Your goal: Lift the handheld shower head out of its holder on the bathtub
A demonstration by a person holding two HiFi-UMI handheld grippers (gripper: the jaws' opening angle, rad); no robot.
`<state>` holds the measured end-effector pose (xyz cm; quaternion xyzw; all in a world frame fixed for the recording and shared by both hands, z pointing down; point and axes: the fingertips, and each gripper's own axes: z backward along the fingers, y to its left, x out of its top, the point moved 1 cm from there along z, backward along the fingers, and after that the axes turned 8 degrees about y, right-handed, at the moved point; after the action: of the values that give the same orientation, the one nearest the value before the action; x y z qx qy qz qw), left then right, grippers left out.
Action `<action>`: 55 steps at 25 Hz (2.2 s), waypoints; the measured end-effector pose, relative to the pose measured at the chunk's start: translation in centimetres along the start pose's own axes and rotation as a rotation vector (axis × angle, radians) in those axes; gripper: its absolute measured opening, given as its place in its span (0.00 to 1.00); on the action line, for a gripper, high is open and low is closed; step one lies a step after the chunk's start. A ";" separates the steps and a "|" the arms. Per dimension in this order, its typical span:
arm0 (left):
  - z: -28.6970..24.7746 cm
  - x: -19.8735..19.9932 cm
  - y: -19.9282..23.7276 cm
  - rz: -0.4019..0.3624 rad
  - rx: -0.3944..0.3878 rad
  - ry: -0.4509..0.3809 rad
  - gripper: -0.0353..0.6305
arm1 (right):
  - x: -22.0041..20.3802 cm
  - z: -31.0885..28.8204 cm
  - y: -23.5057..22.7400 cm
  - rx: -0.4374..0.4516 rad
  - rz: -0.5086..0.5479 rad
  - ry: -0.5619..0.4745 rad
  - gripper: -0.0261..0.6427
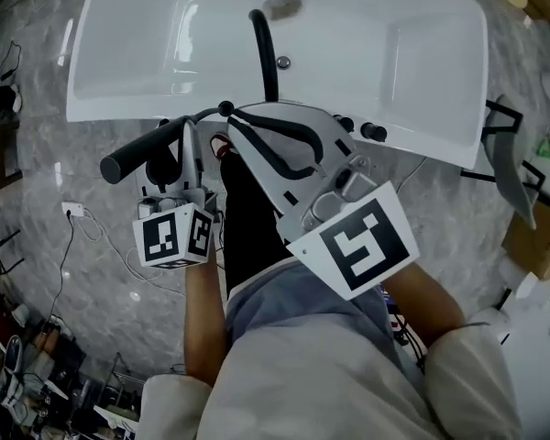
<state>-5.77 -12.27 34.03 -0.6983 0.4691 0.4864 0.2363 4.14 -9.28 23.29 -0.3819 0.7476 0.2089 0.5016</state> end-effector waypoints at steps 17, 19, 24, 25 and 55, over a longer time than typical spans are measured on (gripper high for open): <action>4.0 5.3 -2.5 0.010 -0.039 -0.053 0.26 | 4.3 3.9 1.4 0.053 0.036 -0.070 0.07; 4.6 5.7 -3.0 0.003 -0.039 -0.056 0.26 | 4.4 4.5 1.7 0.076 0.035 -0.068 0.07; 6.8 6.4 -4.9 -0.009 -0.055 -0.060 0.26 | 4.4 7.0 2.3 0.107 0.066 -0.065 0.07; 7.3 6.6 -5.0 -0.012 -0.057 -0.064 0.26 | 4.4 7.3 2.6 0.107 0.065 -0.067 0.07; 13.4 8.8 -6.1 0.067 -0.126 -0.129 0.26 | 6.4 10.7 6.9 0.245 0.062 -0.111 0.07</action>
<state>-5.73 -2.72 19.73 -0.6630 0.4445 0.5663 0.2052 3.78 0.16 12.56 -0.2824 0.7501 0.1524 0.5782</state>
